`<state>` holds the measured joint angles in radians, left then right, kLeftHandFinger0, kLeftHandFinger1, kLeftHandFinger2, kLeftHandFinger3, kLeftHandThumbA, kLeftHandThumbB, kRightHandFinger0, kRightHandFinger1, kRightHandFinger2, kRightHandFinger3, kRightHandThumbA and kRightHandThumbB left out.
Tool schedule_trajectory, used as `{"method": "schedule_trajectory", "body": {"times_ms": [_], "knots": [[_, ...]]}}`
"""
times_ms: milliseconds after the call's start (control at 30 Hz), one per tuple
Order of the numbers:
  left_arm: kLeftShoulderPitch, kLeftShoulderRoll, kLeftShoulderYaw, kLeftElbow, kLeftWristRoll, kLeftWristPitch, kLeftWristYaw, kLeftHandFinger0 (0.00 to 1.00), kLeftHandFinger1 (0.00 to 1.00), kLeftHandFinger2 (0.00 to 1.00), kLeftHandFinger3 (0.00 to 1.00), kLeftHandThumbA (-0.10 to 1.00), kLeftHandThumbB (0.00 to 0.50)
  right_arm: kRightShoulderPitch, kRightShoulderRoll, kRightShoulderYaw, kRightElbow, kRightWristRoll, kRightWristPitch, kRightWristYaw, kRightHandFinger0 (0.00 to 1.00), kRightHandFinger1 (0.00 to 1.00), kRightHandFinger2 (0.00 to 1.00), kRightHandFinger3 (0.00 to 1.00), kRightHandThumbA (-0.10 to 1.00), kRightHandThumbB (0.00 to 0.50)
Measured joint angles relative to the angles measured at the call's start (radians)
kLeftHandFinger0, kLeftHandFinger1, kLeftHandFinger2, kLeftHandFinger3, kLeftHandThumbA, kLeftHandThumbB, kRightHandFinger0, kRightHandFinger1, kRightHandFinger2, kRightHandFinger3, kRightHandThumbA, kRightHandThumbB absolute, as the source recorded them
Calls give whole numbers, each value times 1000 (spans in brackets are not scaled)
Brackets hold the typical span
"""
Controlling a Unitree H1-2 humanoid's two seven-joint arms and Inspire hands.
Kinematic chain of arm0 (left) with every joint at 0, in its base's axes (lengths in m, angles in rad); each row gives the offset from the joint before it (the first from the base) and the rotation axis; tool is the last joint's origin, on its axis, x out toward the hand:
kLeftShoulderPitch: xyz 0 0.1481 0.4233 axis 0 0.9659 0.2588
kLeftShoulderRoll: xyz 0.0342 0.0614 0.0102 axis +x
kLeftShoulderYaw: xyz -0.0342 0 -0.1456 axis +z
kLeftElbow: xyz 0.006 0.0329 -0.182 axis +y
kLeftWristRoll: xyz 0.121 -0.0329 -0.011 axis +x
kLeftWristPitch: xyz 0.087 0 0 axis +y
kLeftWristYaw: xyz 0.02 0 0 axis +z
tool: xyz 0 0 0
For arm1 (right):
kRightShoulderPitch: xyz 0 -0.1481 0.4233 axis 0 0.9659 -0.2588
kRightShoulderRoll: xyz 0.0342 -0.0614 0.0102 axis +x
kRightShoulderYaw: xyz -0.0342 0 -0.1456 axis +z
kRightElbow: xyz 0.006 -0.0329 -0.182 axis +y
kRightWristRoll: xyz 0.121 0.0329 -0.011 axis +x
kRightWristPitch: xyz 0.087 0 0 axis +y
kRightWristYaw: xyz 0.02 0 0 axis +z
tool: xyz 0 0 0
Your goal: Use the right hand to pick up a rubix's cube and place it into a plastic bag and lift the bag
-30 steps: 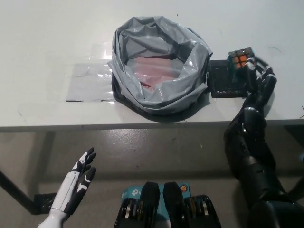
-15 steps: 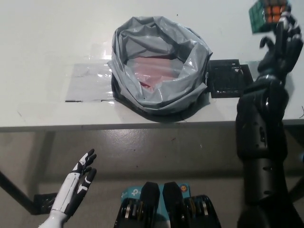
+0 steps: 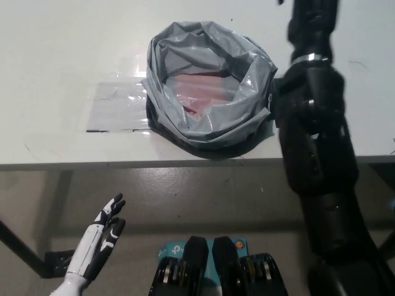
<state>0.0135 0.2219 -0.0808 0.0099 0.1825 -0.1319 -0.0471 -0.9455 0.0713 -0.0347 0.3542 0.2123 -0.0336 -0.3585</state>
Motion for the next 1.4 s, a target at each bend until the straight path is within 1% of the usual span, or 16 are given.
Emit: {"method": "schedule_trajectory", "body": {"times_ms": [67,133,300,533,667,700,733,767,800,833,867,900,933,967,1067,1400], "knots": [[0,0,-1,0,0,0,0,960,1000,1000,1000,1000,171,0,-11,39,32,-42,4,0,23,260,554,327,251,237],[0,0,-1,0,0,0,-1,970,1000,1000,1000,1000,173,-2,-22,76,79,-85,6,0,50,335,611,379,219,248],[-4,0,-2,0,-2,0,-5,965,1000,1000,1000,1000,174,-20,-39,141,184,-172,6,-2,94,411,662,466,282,251],[-12,1,-2,0,-4,0,-16,948,1000,1000,1000,1000,197,-44,-46,203,325,-300,-26,-27,59,383,671,532,201,251],[-12,1,-1,0,-6,0,-20,947,1000,1000,1000,1000,205,-44,-52,217,382,-340,-72,-30,86,415,684,537,233,239],[-12,1,-1,0,-7,0,-20,937,1000,1000,1000,1000,207,-44,-53,218,385,-345,-77,-30,152,493,765,632,316,276],[-12,0,-1,0,-7,1,-21,937,1000,1000,1000,1000,207,-44,-57,228,391,-357,-88,-27,152,493,765,632,316,276],[-13,0,-1,0,-7,1,-21,934,1000,1000,1000,1000,207,-44,-60,236,393,-365,-94,-26,206,504,734,621,439,306],[-14,0,-1,0,-7,1,-21,931,1000,1000,1000,1000,210,-44,-68,258,398,-384,-104,-23,354,680,950,856,527,367],[-14,0,-1,0,-7,1,-21,931,1000,1000,1000,1000,210,-44,-71,266,400,-391,-107,-21,393,651,871,822,572,368],[-15,1,-1,0,-7,1,-22,931,1000,1000,1000,1000,211,-44,-79,291,407,-414,-113,-19,545,823,1000,1000,617,410],[-15,0,-1,0,-7,1,-22,930,1000,1000,1000,1000,213,-44,-86,310,411,-431,-115,-17,719,994,1000,1000,658,456],[-15,0,-1,0,-7,1,-22,923,1000,1000,1000,1000,214,-44,-86,310,411,-431,-115,-17,824,1000,1000,1000,685,491],[-16,0,-1,0,-7,2,-24,921,1000,1000,1000,1000,214,-44,-100,346,416,-465,-116,-3,1000,1000,1000,1000,789,498],[-16,0,-1,0,-7,4,-26,914,1000,1000,1000,1000,215,-44,-117,375,416,-485,-117,28,1000,1000,1000,1000,880,500],[-38,0,-1,0,-7,13,-30,882,1000,1000,1000,1000,204,-43,-183,427,386,-523,-108,182,1000,1000,1000,1000,922,500]]}}
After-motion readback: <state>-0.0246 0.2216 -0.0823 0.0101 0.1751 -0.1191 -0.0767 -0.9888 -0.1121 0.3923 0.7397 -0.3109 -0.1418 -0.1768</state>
